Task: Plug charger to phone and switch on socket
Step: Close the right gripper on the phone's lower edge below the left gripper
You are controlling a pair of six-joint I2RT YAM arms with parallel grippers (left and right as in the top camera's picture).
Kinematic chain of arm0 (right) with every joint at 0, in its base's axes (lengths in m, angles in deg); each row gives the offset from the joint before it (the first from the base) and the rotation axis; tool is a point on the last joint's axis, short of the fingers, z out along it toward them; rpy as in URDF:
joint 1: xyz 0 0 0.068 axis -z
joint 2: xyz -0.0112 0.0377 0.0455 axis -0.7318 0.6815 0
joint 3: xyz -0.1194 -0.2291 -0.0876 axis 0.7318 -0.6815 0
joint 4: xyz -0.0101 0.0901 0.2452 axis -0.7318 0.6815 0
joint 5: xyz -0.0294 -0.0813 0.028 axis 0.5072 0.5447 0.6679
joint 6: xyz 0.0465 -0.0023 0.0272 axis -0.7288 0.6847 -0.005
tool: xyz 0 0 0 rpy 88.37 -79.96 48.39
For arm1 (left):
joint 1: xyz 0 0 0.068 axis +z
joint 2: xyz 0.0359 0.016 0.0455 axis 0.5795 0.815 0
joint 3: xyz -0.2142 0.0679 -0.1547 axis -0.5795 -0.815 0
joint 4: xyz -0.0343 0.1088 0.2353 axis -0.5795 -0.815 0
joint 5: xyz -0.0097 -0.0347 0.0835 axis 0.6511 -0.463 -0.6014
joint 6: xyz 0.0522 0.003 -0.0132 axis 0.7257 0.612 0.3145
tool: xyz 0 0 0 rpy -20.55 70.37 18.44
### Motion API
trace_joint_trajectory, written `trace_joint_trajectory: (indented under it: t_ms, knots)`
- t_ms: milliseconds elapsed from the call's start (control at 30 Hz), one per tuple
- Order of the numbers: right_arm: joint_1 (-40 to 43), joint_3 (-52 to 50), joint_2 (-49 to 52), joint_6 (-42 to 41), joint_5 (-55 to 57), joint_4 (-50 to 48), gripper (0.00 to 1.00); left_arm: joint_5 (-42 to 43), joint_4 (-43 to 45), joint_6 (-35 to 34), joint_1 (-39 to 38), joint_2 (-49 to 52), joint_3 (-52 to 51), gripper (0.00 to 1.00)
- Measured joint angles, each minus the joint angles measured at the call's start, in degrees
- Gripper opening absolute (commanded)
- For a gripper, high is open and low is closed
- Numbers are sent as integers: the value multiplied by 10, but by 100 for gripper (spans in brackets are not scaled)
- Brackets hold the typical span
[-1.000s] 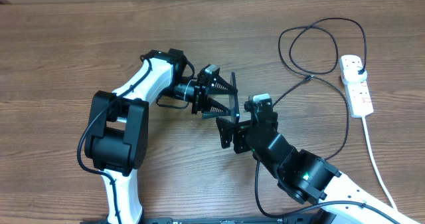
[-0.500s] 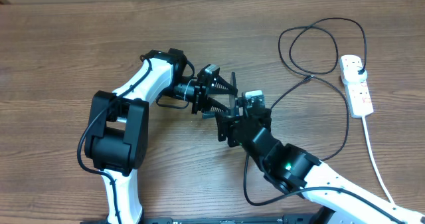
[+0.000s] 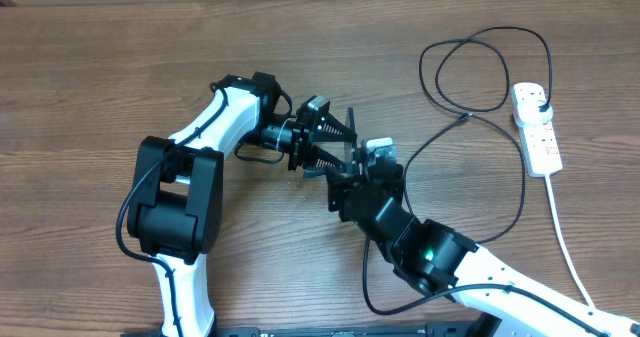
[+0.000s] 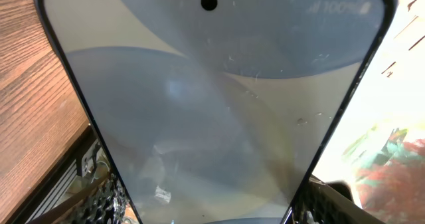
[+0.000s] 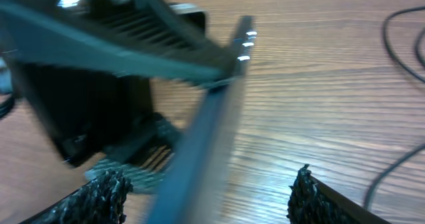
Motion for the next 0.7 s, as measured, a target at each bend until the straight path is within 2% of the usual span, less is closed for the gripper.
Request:
trace_joint_trajectory:
  t_ms: [100, 400, 567, 700]
  knots:
    - [-14, 0, 0, 0, 1, 0, 67, 0, 1, 0, 0, 0, 0, 63]
    - [-19, 0, 0, 0, 28, 0, 58, 0, 1, 0, 0, 0, 0, 63]
    - [-19, 0, 0, 0, 32, 0, 44, 0, 1, 0, 0, 0, 0, 63]
    - [-19, 0, 0, 0, 35, 0, 38, 0, 1, 0, 0, 0, 0, 63]
